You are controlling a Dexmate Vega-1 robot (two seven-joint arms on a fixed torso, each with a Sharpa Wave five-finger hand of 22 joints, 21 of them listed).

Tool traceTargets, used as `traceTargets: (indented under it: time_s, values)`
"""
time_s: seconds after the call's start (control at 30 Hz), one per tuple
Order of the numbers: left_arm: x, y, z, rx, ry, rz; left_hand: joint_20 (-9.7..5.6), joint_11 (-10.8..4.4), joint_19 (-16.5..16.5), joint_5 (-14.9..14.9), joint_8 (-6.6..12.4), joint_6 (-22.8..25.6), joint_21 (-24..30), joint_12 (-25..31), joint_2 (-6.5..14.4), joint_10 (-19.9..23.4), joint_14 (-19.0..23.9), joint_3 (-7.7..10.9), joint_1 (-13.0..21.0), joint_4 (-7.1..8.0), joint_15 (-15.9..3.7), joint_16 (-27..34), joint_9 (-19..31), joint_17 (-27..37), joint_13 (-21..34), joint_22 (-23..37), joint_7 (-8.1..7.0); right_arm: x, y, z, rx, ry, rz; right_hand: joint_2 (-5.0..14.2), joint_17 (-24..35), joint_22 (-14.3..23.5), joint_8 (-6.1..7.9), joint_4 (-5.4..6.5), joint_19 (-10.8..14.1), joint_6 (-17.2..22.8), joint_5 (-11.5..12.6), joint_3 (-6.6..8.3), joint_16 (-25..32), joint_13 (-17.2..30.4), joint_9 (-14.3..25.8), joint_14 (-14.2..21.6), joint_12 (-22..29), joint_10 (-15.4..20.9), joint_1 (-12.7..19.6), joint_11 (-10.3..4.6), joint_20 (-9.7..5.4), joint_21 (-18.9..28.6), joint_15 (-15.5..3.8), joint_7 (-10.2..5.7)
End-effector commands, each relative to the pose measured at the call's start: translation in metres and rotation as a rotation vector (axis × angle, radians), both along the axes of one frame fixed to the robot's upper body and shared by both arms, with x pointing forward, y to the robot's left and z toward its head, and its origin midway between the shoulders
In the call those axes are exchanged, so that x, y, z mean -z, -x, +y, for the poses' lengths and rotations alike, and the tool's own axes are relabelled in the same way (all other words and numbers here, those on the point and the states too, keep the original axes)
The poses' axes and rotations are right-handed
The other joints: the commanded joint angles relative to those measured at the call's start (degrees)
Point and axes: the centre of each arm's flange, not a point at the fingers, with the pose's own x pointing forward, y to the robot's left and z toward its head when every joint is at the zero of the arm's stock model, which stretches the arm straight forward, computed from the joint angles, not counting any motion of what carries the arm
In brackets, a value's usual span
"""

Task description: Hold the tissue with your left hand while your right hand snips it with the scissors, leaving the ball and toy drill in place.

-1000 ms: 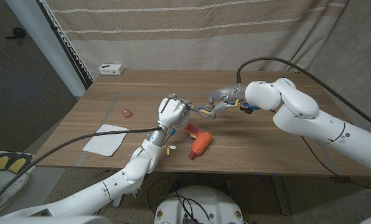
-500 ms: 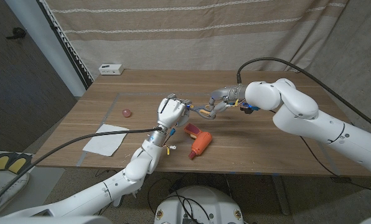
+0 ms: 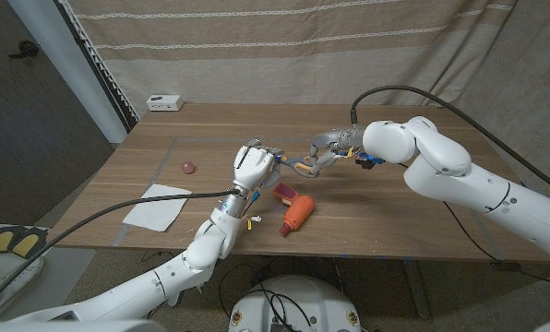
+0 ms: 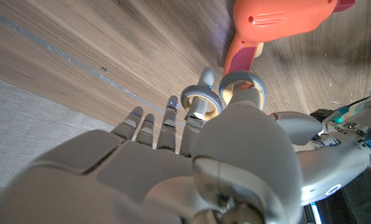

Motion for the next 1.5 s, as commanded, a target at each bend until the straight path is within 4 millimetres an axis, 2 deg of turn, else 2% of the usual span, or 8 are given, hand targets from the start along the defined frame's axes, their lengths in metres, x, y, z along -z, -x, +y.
traceTargets:
  time_s: [0.03, 0.2, 0.37, 0.4, 0.6, 0.97, 1.17, 1.5]
  values:
    - [-0.0005, 0.0004, 0.0004, 0.0, 0.018, 0.002, -4.62, 0.03, -0.3, 0.3, 0.04, 0.4, 0.3, 0.2, 0.5, 0.3, 0.4, 0.46, 0.3, -0.03, -0.03, 0.1, 0.1, 0.2, 0.1, 0.1, 0.27, -0.0004, 0.0013, -0.0013, 0.001, -0.008, 0.002, -0.37, 0.2, 0.1, 0.86, -0.12, 0.8, -0.9, 0.6, -0.64, 0.7, 0.1, 1.1, 1.3, -0.1, 0.7, 0.4, 0.01, 0.36, 0.5, 1.38, -0.09]
    - [0.0002, 0.0003, -0.0002, -0.001, 0.021, 0.01, -4.62, 0.03, -0.3, 0.3, 0.06, 0.5, 0.3, 0.2, 0.5, 0.3, 0.4, 0.47, 0.3, -0.06, -0.03, 0.1, 0.1, 0.2, 0.1, 0.1, 0.16, -0.0001, 0.0023, -0.0019, -0.003, -0.003, 0.002, -0.08, 0.3, 0.1, 1.41, -0.07, 1.0, -1.2, 0.6, -0.55, 0.6, 0.2, 1.9, 1.6, -0.2, 1.0, 0.5, -0.17, 0.46, 0.5, 1.64, -0.13]
    - [0.0008, 0.0006, -0.0006, -0.001, 0.018, 0.013, -4.61, 0.03, -0.3, 0.3, 0.04, 0.4, 0.4, 0.2, 0.5, 0.4, 0.4, 0.47, 0.4, -0.06, -0.04, 0.1, 0.1, 0.2, 0.1, 0.1, 0.24, 0.0005, 0.0021, -0.0029, -0.009, -0.008, 0.009, 1.74, 0.4, 0.2, 2.41, -0.41, 1.1, -3.1, 0.5, 0.65, 0.4, 0.3, 3.7, 1.6, -0.6, 1.1, 2.0, -0.3, 0.61, 0.4, 1.53, -0.43]
    - [0.0009, 0.0006, -0.0006, -0.002, 0.017, 0.013, -4.61, 0.03, -0.3, 0.3, 0.04, 0.4, 0.4, 0.2, 0.5, 0.4, 0.4, 0.47, 0.4, -0.06, -0.04, 0.1, 0.1, 0.2, 0.1, 0.1, 0.25, 0.0004, 0.0021, -0.0033, -0.012, -0.016, 0.009, 3.13, 0.4, 0.2, 3.29, -0.75, 1.1, -3.3, 0.1, 1.69, 0.3, 0.4, 4.7, 1.7, -0.7, 1.2, 3.2, -0.31, 0.64, 0.3, 1.48, -0.36]
    - [0.0007, 0.0008, -0.0001, -0.002, 0.022, 0.015, -4.61, 0.03, -0.3, 0.3, 0.02, 0.4, 0.4, 0.2, 0.5, 0.4, 0.4, 0.47, 0.4, -0.06, -0.04, 0.1, 0.1, 0.2, 0.1, 0.1, 0.22, 0.0003, 0.0026, -0.0053, -0.021, -0.035, 0.001, 4.81, 0.6, 0.2, 7.18, -1.29, 2.2, -1.6, -2.1, 3.98, 0.5, 0.4, 8.0, 3.1, -0.7, 3.2, 5.2, -0.89, 0.45, 0.6, 0.49, -0.9]
    - [0.0016, -0.0001, -0.0001, -0.002, 0.019, 0.022, -4.6, 0.04, -0.3, 0.3, 0.03, 0.4, 0.5, 0.2, 0.5, 0.4, 0.4, 0.43, 0.4, -0.01, -0.03, 0.1, 0.1, 0.2, 0.1, 0.1, 0.16, 0.0014, 0.0012, -0.0065, -0.024, -0.057, 0.008, 5.19, 0.9, 0.3, 10.29, -0.78, 2.9, -1.9, -5.2, 5.88, 0.5, 0.5, 11.3, 3.6, -1.1, 4.0, 5.4, -0.83, 0.24, 0.6, -0.07, -0.98]
    - [0.0027, -0.0018, 0.0007, -0.004, 0.023, 0.03, -4.6, 0.03, -0.4, 0.3, 0.1, 0.6, 0.5, 0.2, 0.4, 0.4, 0.5, 0.43, 0.4, -0.02, -0.04, 0.2, 0.2, 0.2, 0.2, 0.1, 0.18, 0.0008, -0.0011, -0.0072, -0.031, -0.082, 0.01, 5.53, 1.1, 0.3, 12.71, 0.44, 3.2, -1.7, -8.1, 7.26, 0.4, 0.6, 13.7, 3.8, -1.2, 4.9, 4.2, -1.07, 0.08, 0.7, -0.16, -0.46]
    - [0.0029, -0.0039, 0.0014, -0.004, 0.028, 0.027, -4.59, 0.03, -0.4, 0.2, -0.05, 0.2, 0.6, 0.2, 0.4, 0.4, 0.5, 0.41, 0.4, 0.01, -0.04, 0.2, 0.2, 0.2, 0.2, 0.0, 0.09, 0.0006, -0.004, -0.0062, -0.034, -0.087, 0.011, 5.46, 1.1, 0.3, 14.51, 0.96, 3.6, -1.7, -10.1, 8.59, 0.4, 0.6, 15.5, 4.1, -1.4, 5.7, 3.9, -1.19, -0.24, 0.7, -0.87, -0.34]
